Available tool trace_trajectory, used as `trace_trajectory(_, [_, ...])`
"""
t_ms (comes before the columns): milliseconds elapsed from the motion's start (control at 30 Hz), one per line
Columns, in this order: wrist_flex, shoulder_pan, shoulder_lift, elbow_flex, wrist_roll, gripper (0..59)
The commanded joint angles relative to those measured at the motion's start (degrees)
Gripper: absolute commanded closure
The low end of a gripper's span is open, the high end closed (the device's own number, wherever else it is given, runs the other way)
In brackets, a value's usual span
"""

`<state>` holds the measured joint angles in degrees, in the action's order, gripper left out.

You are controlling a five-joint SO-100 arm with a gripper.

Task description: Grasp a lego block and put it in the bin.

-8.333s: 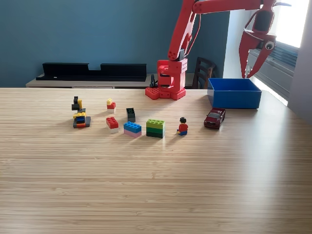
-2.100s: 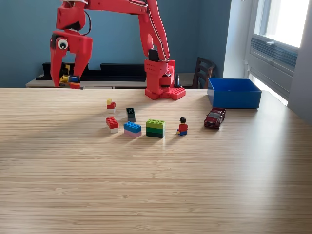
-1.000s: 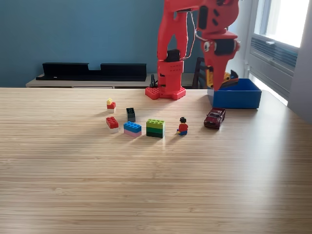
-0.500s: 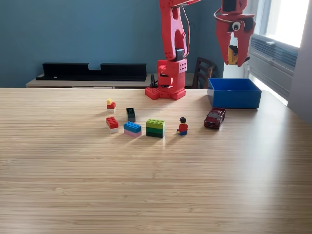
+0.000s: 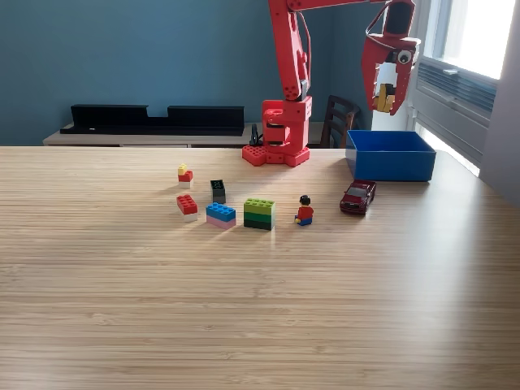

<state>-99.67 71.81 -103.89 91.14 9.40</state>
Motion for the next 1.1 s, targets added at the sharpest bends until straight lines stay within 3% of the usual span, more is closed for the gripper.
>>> trace_trajectory(33, [0.2,1.1,-3.5,0.4,-1.1,58.5])
trace_trajectory(333, [7.6,2.3,-3.3,7.5,-1.6,58.5])
trace_trajectory(800, [6.9,2.6,-2.4,1.1,-2.6,58.5])
trace_trajectory(1100, [4.0,2.8,11.8,-9.3,-3.4,58.5])
